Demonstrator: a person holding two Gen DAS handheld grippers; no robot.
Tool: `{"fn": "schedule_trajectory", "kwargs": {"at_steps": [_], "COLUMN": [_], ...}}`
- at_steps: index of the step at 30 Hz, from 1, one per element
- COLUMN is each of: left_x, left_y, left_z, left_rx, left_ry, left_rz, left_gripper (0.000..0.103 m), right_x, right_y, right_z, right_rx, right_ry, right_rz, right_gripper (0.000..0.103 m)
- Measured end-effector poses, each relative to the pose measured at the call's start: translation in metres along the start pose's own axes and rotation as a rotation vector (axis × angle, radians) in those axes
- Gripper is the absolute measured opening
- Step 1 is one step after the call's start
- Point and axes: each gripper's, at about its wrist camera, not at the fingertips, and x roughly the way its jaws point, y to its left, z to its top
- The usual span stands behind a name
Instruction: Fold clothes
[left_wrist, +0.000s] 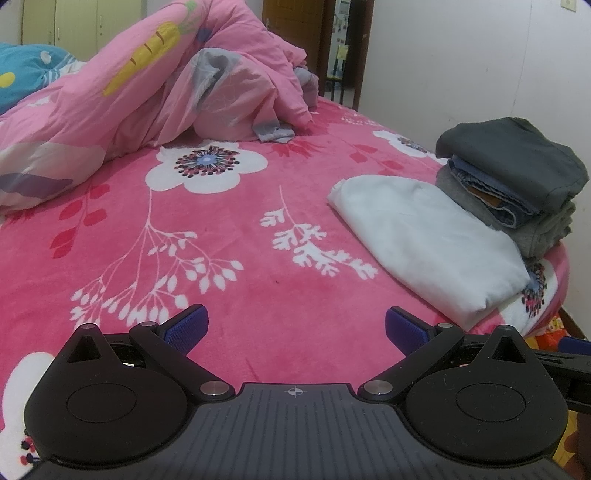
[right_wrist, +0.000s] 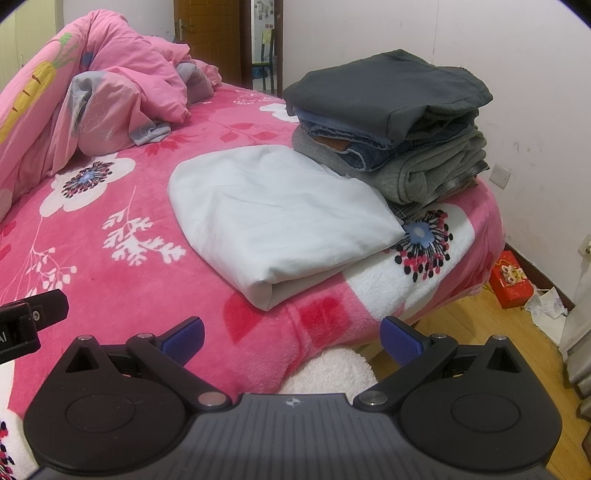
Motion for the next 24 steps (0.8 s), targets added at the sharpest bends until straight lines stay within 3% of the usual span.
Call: {"fn": "schedule_trajectory", "kwargs": {"at_steps": [24], "left_x": [-0.0004], "left_y": [-0.0007], "left_z": [0.0014], "left_rx": [0.002], "left_ry": [0.001], "left_rz": [0.003], "left_gripper": [0.103], "right_x": [0.0006], "right_y": [-0.0003], "right_z": [0.0018], "right_rx": [0.002], "right_ry": [0.001], "right_rz": [0.001], "right_gripper": [0.103]}}
